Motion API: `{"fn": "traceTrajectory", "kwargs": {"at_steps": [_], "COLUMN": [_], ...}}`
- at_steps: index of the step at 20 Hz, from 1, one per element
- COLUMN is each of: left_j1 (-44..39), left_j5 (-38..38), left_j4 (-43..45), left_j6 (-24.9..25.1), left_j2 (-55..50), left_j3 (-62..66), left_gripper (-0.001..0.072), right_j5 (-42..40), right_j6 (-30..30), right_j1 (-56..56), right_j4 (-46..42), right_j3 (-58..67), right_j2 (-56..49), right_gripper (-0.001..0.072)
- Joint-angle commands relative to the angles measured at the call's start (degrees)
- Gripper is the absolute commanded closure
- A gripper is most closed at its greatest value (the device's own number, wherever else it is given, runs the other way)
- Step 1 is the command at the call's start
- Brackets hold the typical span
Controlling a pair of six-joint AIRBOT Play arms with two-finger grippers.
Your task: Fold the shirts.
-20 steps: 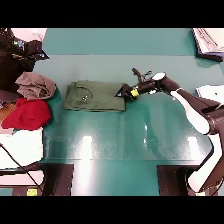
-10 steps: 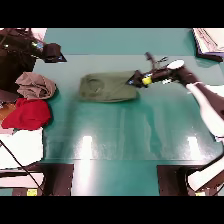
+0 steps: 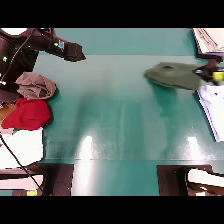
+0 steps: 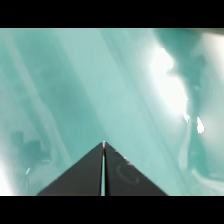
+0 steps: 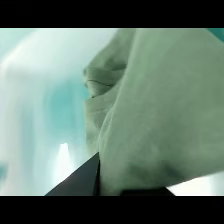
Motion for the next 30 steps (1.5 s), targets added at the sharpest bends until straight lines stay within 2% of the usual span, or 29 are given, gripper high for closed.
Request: {"fn": "traceTrajectory", "kwargs": {"at_steps": [1,5,11,17,23,26,27,28,29,30], "left_j1": [-1.11,-1.11,-1.09,-1.11,-1.09,-1.11,-1.11,-1.09,-1.11,-1.11], "left_j5": [3.32,3.26,3.10,2.67,1.62,1.62,1.62,1.62,1.62,1.62], "left_j4": [-0.13,-0.13,-0.11,0.02,0.15,0.13,0.13,0.13,0.13,0.13], "left_j6": [0.02,0.02,0.04,0.11,2.10,3.06,3.06,3.08,3.08,3.08], "left_j2": [0.04,0.04,0.04,0.04,0.04,0.04,0.04,0.04,0.04,0.04], "left_j3": [0.00,0.00,0.00,0.00,0.00,0.00,0.00,0.00,0.00,0.00], "left_gripper": [0.0684,0.0684,0.0684,0.0684,0.0684,0.0684,0.0684,0.0684,0.0684,0.0684], "right_j5": [-1.46,-5.18,0.07,2.62,9.29,14.32,15.91,17.51,18.95,19.76], "right_j6": [0.17,-0.50,-1.88,2.01,4.50,10.03,12.22,13.35,13.33,13.35], "right_j1": [-11.28,-15.65,-17.18,-17.18,-17.18,-17.18,-17.18,-17.18,-17.18,-17.18], "right_j4": [-0.87,3.52,3.89,-12.76,-28.96,-41.07,-45.18,-48.30,-50.77,-52.72], "right_j3": [-1.42,-1.09,9.97,12.48,12.46,12.46,12.46,12.44,12.46,12.46], "right_j2": [2.91,2.95,4.04,9.03,10.78,10.78,10.75,10.78,10.78,10.78], "right_gripper": [0.0690,0.0690,0.0690,0.0690,0.0688,0.0682,0.0637,0.0446,0.0213,0.0106]}}
